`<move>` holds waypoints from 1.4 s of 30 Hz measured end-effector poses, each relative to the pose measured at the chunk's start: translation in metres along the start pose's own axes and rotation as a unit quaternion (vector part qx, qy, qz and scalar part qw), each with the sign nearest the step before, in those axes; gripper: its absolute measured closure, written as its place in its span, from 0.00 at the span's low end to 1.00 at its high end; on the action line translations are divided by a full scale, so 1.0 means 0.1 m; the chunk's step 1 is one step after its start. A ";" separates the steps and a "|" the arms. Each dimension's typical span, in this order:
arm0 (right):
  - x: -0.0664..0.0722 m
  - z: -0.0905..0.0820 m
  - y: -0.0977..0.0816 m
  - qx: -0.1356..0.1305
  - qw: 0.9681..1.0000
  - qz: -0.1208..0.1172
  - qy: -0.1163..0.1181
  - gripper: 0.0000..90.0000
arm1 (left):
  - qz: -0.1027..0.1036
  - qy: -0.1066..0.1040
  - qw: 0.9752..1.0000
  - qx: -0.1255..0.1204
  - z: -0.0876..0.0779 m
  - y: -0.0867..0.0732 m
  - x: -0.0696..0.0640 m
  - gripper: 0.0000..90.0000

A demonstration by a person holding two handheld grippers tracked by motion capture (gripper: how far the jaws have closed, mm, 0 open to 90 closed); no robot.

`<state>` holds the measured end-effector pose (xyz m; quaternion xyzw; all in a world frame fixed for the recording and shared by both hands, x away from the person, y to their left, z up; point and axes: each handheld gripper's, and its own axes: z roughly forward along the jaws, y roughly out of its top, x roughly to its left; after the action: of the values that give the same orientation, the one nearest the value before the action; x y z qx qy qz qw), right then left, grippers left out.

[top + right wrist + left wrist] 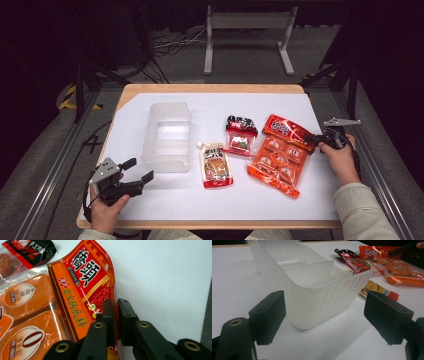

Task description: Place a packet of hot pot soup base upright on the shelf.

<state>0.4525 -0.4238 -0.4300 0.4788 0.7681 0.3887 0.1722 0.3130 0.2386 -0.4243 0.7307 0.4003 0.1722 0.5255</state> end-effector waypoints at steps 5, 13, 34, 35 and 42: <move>0.01 -0.02 -0.01 -0.005 1.000 -0.012 0.006 1.00 | 0.015 0.020 1.000 -0.003 -0.01 -0.01 -0.02 0.26; 0.05 -0.09 0.02 -0.011 1.000 -0.005 0.006 1.00 | 0.008 0.020 1.000 -0.017 -0.07 0.01 0.01 0.34; 0.44 -0.87 0.45 -0.081 0.996 -0.033 0.025 1.00 | -0.032 -0.054 0.998 -0.006 -0.09 0.27 -0.18 0.19; 0.48 -0.92 0.47 -0.083 0.995 -0.038 0.027 1.00 | -0.028 -0.054 0.998 -0.011 -0.09 0.28 -0.18 0.16; 0.77 -1.22 0.63 -0.107 0.991 -0.076 0.038 1.00 | 0.002 -0.050 0.999 -0.015 -0.10 0.36 -0.33 0.11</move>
<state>0.3753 -0.3946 -0.2957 0.3831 0.7619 0.4726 0.2223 0.3004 0.2152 -0.3823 0.7314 0.3690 0.1424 0.5555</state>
